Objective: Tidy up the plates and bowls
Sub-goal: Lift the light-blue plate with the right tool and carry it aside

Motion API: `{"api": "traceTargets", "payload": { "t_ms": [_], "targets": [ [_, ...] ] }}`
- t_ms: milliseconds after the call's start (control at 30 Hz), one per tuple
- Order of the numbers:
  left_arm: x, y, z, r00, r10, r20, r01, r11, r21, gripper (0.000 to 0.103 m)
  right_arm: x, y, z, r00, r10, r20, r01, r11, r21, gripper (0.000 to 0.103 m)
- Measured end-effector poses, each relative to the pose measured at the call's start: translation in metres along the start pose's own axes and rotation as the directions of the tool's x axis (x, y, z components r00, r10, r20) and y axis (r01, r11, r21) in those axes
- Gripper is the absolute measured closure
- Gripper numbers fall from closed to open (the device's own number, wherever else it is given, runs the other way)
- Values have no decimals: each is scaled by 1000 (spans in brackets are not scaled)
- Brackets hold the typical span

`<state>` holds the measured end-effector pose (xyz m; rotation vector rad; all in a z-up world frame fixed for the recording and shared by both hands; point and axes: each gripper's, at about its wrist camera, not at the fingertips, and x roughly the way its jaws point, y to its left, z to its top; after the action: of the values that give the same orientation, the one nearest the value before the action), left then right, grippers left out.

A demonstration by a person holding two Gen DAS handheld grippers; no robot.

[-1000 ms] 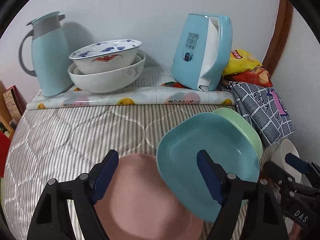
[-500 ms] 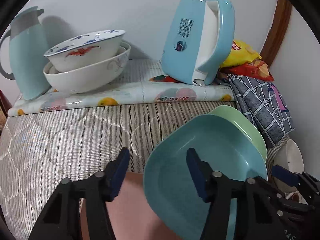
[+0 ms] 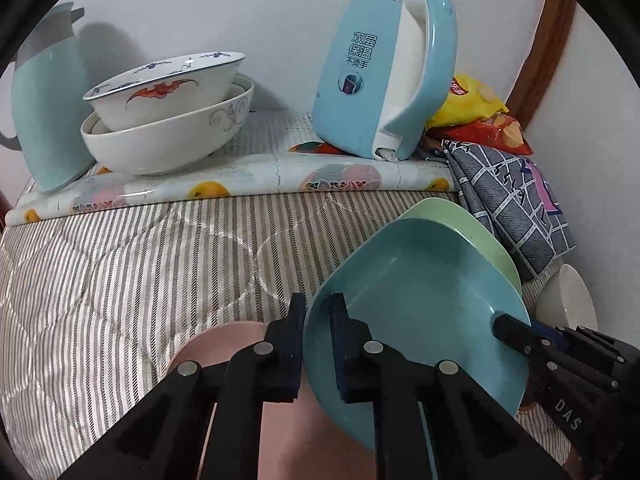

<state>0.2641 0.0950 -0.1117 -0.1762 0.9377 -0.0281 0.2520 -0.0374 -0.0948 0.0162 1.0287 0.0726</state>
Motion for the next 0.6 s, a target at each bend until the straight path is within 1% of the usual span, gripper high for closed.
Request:
{"api": "traceTargets", "payload": {
  "t_ms": [267,600],
  "targets": [
    [-21,3,-6,1000,6,24,-6,1000,-9,91,-15,5,-4,999,11,32,-11,1000,1,94],
    [-56,5,-13,998,15,65,-13,1000,-26,91,-46,14,-13,996,23,84,-22,1000,-14,94]
  ]
}}
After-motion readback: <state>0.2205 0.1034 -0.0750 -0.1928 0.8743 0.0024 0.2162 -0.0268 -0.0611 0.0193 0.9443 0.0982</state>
